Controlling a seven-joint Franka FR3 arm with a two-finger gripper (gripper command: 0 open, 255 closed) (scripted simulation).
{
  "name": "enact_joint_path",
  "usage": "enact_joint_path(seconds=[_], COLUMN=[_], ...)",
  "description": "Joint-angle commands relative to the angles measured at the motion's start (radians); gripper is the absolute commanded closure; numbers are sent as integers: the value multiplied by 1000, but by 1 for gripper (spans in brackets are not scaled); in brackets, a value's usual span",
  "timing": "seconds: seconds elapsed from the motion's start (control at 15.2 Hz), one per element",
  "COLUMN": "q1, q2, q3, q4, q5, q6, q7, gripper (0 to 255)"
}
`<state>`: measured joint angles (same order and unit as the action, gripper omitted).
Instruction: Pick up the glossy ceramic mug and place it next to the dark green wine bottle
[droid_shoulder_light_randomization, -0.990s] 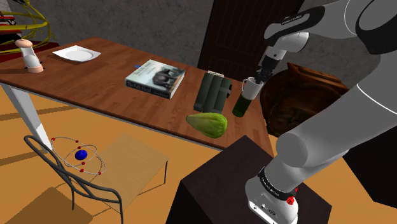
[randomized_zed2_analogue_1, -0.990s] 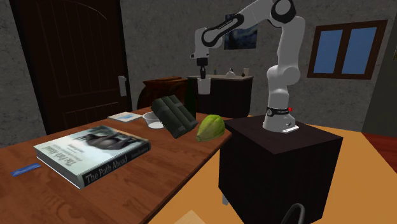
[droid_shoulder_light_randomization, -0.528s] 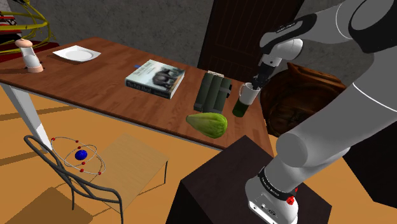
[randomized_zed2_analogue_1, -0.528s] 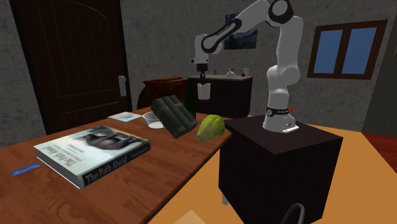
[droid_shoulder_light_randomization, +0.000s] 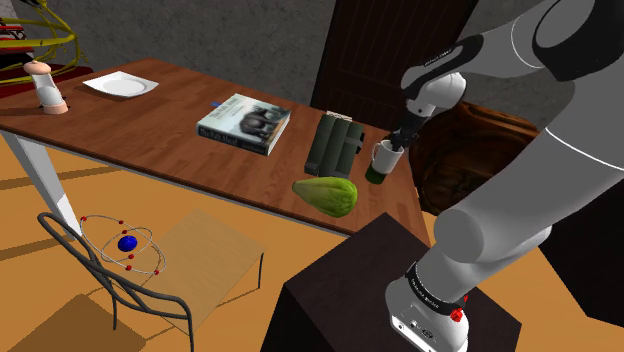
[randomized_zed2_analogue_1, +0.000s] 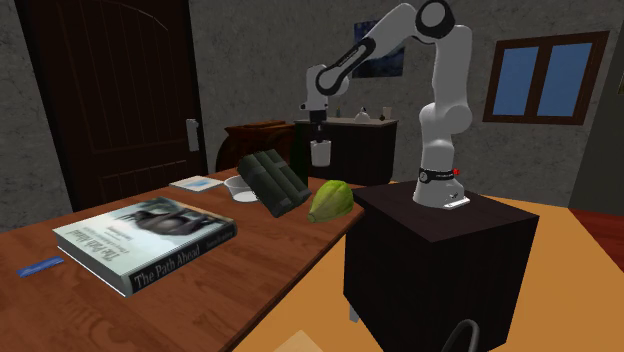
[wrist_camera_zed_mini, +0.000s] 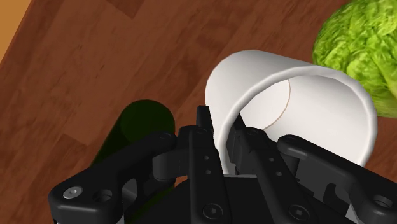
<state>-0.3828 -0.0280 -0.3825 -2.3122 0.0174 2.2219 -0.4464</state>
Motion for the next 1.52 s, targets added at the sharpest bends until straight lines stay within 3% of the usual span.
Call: enact_joint_path(seconds=[0.0,1.45], q1=[1,-19], q2=[18,268], q3=[1,35], q4=[-9,-63], q5=[9,169], q6=[26,308], q7=[-5,-124], gripper=[255,255])
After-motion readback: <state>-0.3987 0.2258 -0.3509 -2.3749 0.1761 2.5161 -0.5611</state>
